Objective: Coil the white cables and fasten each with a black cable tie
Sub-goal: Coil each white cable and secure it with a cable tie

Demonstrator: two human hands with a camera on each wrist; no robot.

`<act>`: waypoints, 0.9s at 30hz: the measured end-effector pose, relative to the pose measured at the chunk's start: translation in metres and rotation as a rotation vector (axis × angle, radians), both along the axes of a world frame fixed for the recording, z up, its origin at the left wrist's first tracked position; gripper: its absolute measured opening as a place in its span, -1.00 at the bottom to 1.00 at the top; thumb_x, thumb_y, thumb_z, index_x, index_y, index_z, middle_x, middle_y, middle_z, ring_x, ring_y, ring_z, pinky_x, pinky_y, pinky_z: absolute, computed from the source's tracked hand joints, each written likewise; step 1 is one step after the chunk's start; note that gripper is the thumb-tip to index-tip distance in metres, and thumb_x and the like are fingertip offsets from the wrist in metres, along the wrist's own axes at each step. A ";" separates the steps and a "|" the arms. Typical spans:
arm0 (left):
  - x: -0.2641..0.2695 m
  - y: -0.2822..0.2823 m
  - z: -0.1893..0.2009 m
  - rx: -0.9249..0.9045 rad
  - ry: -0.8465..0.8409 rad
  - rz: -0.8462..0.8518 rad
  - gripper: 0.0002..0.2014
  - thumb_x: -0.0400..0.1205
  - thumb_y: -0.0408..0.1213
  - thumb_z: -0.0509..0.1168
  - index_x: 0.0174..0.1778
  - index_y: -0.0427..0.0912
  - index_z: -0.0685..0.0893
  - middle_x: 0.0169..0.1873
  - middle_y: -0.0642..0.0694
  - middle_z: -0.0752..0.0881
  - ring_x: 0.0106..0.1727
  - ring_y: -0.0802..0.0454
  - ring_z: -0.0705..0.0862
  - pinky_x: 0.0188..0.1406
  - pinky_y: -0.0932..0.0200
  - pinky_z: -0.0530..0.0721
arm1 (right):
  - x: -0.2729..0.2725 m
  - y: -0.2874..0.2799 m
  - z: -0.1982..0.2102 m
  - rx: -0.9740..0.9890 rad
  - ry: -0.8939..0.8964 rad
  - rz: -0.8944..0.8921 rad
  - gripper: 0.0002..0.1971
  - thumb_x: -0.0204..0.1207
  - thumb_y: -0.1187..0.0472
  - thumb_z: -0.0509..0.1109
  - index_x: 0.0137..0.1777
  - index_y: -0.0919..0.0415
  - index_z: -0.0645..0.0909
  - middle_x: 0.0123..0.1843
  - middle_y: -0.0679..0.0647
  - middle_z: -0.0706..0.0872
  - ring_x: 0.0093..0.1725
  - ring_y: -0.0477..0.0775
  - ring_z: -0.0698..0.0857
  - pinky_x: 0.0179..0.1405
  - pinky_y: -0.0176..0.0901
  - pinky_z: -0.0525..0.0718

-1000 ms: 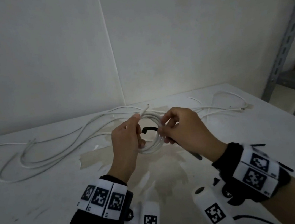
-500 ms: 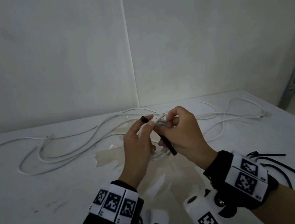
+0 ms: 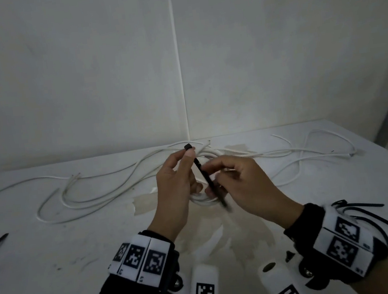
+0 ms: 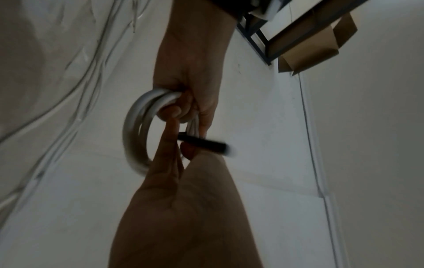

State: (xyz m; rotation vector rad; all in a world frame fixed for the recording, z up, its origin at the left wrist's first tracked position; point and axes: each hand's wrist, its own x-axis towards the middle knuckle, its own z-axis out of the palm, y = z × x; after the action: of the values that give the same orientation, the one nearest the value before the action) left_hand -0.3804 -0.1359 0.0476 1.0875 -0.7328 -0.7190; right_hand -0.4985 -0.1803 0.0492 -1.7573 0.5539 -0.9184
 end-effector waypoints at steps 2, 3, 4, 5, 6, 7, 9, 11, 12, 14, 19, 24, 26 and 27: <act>0.003 0.001 0.001 -0.022 0.017 -0.002 -0.86 0.66 -0.25 0.21 -0.09 -0.18 0.65 -0.73 0.09 0.24 -0.69 0.18 0.22 -0.67 0.35 0.35 | -0.004 0.000 -0.003 -0.123 0.065 0.066 -0.52 0.53 0.61 0.14 -0.15 0.03 0.73 -0.19 -0.13 0.72 -0.24 -0.02 0.76 -0.22 -0.16 0.74; 0.004 0.001 0.001 -0.032 0.024 -0.005 -0.86 0.67 -0.25 0.20 -0.09 -0.19 0.65 -0.73 0.09 0.24 -0.70 0.20 0.21 -0.69 0.37 0.32 | -0.005 0.000 -0.004 -0.215 0.105 0.074 -0.57 0.52 0.59 0.19 -0.11 0.08 0.75 -0.13 -0.11 0.69 -0.18 0.00 0.74 -0.17 -0.11 0.74; 0.004 0.001 0.001 -0.041 0.030 -0.011 -0.85 0.67 -0.25 0.20 -0.09 -0.20 0.64 -0.73 0.10 0.24 -0.70 0.21 0.20 -0.71 0.38 0.30 | -0.006 0.000 -0.004 -0.313 0.127 0.070 -0.65 0.51 0.55 0.26 -0.03 0.12 0.75 -0.08 -0.05 0.66 -0.14 -0.01 0.71 -0.13 -0.08 0.73; 0.005 0.001 0.002 -0.046 0.034 -0.019 -0.84 0.67 -0.24 0.20 -0.08 -0.21 0.64 -0.74 0.10 0.24 -0.70 0.21 0.20 -0.71 0.38 0.29 | -0.007 0.000 -0.006 -0.388 0.119 0.066 -0.70 0.50 0.49 0.31 0.06 0.15 0.74 -0.05 0.00 0.64 -0.12 -0.05 0.69 -0.11 -0.11 0.72; 0.005 0.001 0.002 -0.047 0.040 -0.029 -0.83 0.67 -0.23 0.19 -0.07 -0.22 0.64 -0.75 0.11 0.23 -0.70 0.20 0.20 -0.69 0.36 0.30 | -0.008 -0.001 -0.005 -0.434 0.090 0.063 -0.70 0.50 0.44 0.33 0.16 0.17 0.69 -0.01 0.00 0.61 -0.10 -0.12 0.67 -0.11 -0.23 0.70; 0.006 0.001 0.002 -0.046 0.048 -0.040 -0.82 0.67 -0.21 0.19 -0.07 -0.21 0.64 -0.74 0.10 0.23 -0.69 0.19 0.20 -0.66 0.33 0.32 | -0.009 -0.001 -0.005 -0.465 0.052 0.061 -0.66 0.50 0.44 0.32 0.24 0.16 0.62 0.04 -0.01 0.57 -0.08 -0.22 0.65 -0.09 -0.40 0.64; 0.007 0.001 0.002 -0.038 0.066 -0.059 -0.81 0.67 -0.17 0.19 -0.12 -0.16 0.65 -0.72 0.09 0.22 -0.67 0.17 0.20 -0.63 0.30 0.35 | -0.010 -0.003 -0.003 -0.507 -0.005 0.064 -0.61 0.50 0.48 0.29 0.30 0.17 0.53 0.14 -0.03 0.52 -0.04 -0.33 0.63 -0.01 -0.53 0.55; 0.007 0.000 0.000 -0.024 0.075 -0.069 -0.81 0.67 -0.16 0.20 -0.18 -0.11 0.65 -0.70 0.06 0.23 -0.66 0.16 0.21 -0.63 0.30 0.37 | -0.009 -0.001 0.000 -0.509 -0.047 0.071 -0.64 0.50 0.46 0.29 0.26 0.15 0.58 0.08 -0.07 0.62 -0.04 -0.24 0.68 0.02 -0.44 0.60; 0.006 0.000 0.000 -0.018 0.074 -0.077 -0.80 0.67 -0.17 0.20 -0.22 -0.09 0.65 -0.69 0.05 0.24 -0.65 0.16 0.22 -0.62 0.30 0.38 | -0.009 0.000 0.002 -0.451 -0.080 0.075 -0.68 0.49 0.43 0.31 0.18 0.12 0.64 0.00 -0.13 0.69 -0.05 -0.19 0.70 0.01 -0.38 0.63; 0.002 -0.001 -0.002 -0.007 0.073 -0.091 -0.78 0.68 -0.17 0.19 -0.25 -0.08 0.64 -0.69 0.05 0.23 -0.66 0.16 0.22 -0.63 0.29 0.38 | -0.009 0.003 0.009 -0.235 -0.175 0.075 -0.77 0.46 0.41 0.37 -0.02 0.06 0.68 -0.19 -0.14 0.77 -0.15 -0.09 0.76 -0.07 -0.30 0.69; -0.002 0.001 0.000 -0.008 0.064 -0.113 -0.76 0.66 -0.09 0.17 -0.19 -0.13 0.62 -0.68 0.04 0.22 -0.67 0.17 0.19 -0.63 0.31 0.35 | -0.006 0.001 0.019 -0.089 -0.155 0.019 -0.82 0.51 0.41 0.33 -0.26 0.15 0.60 -0.36 -0.01 0.75 -0.41 -0.13 0.71 -0.35 -0.33 0.66; -0.001 0.006 0.001 -0.002 0.062 -0.103 -0.73 0.67 -0.06 0.15 -0.22 -0.11 0.62 -0.68 0.05 0.20 -0.65 0.15 0.16 -0.61 0.28 0.32 | -0.001 0.003 0.019 -0.080 -0.041 -0.078 -0.83 0.48 0.29 0.41 -0.34 0.23 0.63 -0.47 -0.03 0.69 -0.53 -0.12 0.63 -0.51 -0.29 0.59; -0.001 0.008 0.001 0.004 0.060 -0.098 -0.72 0.68 -0.06 0.14 -0.22 -0.11 0.63 -0.69 0.06 0.19 -0.65 0.15 0.15 -0.61 0.29 0.31 | 0.002 0.003 0.020 -0.075 0.012 -0.114 -0.80 0.47 0.26 0.42 -0.38 0.24 0.62 -0.57 -0.04 0.63 -0.57 -0.11 0.60 -0.53 -0.32 0.55; 0.000 0.009 0.000 0.008 0.056 -0.096 -0.71 0.68 -0.05 0.12 -0.20 -0.12 0.64 -0.70 0.07 0.18 -0.65 0.15 0.15 -0.62 0.29 0.32 | 0.004 0.003 0.021 -0.075 0.034 -0.125 -0.79 0.47 0.25 0.42 -0.40 0.25 0.62 -0.59 -0.01 0.62 -0.58 -0.11 0.59 -0.53 -0.33 0.54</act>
State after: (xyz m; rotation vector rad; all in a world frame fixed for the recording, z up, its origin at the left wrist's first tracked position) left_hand -0.3806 -0.1265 0.0479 1.0407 -0.7381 -0.8313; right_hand -0.4950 -0.1770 0.0702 -1.8244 0.6653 -1.0092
